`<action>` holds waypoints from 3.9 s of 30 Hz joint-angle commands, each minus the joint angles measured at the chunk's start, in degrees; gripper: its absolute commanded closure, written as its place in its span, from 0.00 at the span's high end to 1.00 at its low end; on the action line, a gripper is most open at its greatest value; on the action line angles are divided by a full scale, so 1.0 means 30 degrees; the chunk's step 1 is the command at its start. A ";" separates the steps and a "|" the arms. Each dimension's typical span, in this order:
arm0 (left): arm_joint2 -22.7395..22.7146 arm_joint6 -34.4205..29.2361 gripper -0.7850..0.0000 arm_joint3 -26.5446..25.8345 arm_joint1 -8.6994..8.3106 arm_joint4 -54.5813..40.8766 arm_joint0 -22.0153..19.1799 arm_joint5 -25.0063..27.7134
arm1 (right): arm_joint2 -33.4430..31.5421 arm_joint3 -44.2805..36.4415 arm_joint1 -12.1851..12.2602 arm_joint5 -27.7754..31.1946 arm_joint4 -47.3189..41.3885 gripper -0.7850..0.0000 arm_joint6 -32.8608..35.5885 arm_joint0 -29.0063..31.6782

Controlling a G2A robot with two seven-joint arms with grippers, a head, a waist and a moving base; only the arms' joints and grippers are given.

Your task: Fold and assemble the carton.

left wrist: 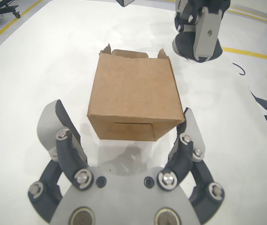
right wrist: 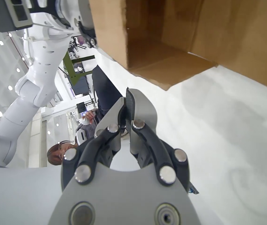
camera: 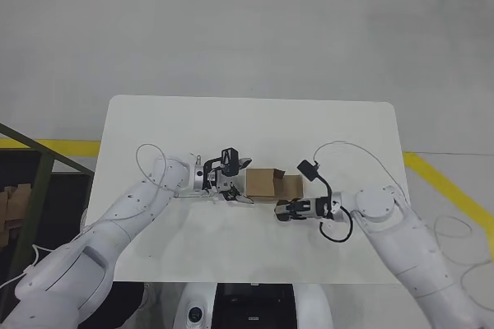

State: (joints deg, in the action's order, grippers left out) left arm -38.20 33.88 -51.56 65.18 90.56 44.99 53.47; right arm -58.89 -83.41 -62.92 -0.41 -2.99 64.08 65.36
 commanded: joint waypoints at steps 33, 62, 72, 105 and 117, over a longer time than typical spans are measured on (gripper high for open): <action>-0.0426 -0.0298 0.77 -0.0473 -0.0074 0.0323 0.0379 0.0031 | -0.0409 0.0466 0.0349 -0.1476 0.1512 0.00 -0.1532 0.0147; -0.0516 -0.0286 0.80 -0.1022 -0.0126 0.0724 0.0653 0.0351 | 0.1667 0.3629 -0.0677 0.1250 -0.0985 0.00 -0.3033 -0.2027; -0.0589 -0.0311 0.80 -0.1057 -0.0146 0.0749 0.0699 0.0386 | 0.1336 0.4741 -0.0729 0.2582 -0.1396 0.00 -0.3341 -0.2243; -0.0951 -0.0238 0.80 -0.1571 -0.0335 0.0826 0.1035 0.0496 | 0.1877 0.6591 -0.1316 0.3609 -0.2281 0.00 -0.3669 -0.3173; -0.1068 -0.0277 0.81 -0.1813 -0.0394 0.0833 0.1136 0.0520 | 0.2988 0.8196 -0.2016 0.4036 -0.3404 0.00 -0.2773 -0.4438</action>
State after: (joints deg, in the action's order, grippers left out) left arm -41.38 33.08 -56.95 64.01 93.05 48.37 55.02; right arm -50.20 -59.58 -68.76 11.46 -12.71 55.43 52.41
